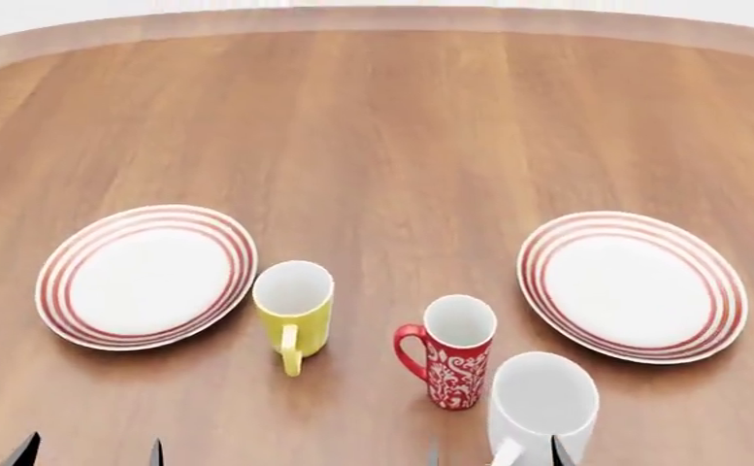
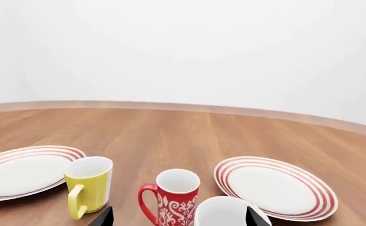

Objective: Put the red mug on the left plate.

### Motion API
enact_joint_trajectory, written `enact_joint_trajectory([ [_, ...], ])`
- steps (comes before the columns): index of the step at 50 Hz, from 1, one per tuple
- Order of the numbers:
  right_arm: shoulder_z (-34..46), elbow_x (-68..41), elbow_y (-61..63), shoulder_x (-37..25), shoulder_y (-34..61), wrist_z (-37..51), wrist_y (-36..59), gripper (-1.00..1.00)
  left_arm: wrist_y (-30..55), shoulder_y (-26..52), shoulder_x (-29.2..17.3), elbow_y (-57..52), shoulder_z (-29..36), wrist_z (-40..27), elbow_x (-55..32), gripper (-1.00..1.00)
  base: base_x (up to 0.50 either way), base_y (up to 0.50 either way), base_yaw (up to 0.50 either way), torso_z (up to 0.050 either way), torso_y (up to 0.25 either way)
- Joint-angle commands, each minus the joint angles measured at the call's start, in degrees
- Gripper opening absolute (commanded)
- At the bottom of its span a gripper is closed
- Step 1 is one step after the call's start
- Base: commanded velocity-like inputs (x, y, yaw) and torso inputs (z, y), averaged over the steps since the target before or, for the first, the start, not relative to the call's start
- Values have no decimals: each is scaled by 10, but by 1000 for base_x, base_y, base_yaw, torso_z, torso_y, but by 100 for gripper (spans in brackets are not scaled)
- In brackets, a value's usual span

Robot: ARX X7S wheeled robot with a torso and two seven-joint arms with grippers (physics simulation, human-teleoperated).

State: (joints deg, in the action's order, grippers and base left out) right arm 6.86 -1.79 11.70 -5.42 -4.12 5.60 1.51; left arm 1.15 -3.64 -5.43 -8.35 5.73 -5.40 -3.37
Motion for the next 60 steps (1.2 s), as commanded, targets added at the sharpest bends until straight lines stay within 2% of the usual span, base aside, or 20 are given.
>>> enact_joint_trajectory([
  [1, 11, -5, 5, -8, 0, 9, 3, 100, 1, 0, -9, -1, 7, -9, -8, 100, 215, 270, 0, 0, 0],
  [60, 41, -38, 9, -35, 9, 37, 19, 100, -1, 2, -36, -4, 38, -39, -28, 100, 274, 287, 0, 0, 0],
])
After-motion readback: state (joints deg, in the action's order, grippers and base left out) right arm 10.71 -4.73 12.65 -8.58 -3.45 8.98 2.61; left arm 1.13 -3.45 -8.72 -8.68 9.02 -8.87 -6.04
